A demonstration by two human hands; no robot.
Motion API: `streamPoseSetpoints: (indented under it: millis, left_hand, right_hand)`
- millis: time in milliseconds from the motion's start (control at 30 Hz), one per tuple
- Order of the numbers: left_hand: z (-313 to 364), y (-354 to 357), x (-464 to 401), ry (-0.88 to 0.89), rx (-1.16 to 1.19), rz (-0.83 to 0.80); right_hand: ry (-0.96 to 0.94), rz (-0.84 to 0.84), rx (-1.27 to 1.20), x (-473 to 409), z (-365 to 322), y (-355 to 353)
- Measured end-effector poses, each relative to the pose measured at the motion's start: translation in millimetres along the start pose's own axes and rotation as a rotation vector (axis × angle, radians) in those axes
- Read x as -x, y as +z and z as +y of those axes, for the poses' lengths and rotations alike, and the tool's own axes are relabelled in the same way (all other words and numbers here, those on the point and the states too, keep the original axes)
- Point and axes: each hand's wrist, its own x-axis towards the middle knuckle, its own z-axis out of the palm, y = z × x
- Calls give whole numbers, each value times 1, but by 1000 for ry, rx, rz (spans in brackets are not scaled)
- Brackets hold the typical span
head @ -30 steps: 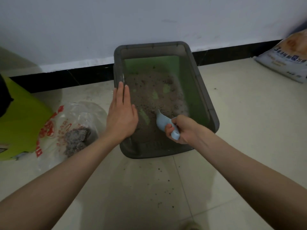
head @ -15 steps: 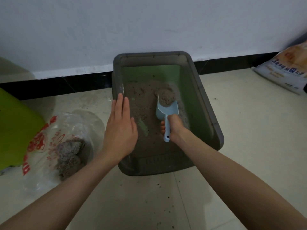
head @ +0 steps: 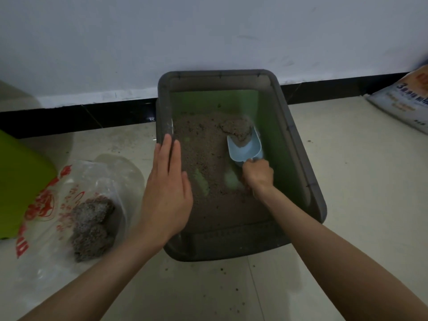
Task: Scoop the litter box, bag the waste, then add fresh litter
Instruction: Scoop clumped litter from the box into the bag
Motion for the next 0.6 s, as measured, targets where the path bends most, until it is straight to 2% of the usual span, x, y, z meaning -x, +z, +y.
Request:
streamPoseSetpoints:
  millis: [333, 467, 600]
  left_hand:
    - [1, 0, 1, -6, -26, 10]
    - [2, -1, 0, -11, -4, 15]
    - [3, -1, 0, -3, 20, 26]
  right_hand:
    - [-206, -15, 135, -30, -2, -4]
    - [-191, -101, -10, -30, -9, 12]
    - [-30, -259, -264, -28, -17, 19]
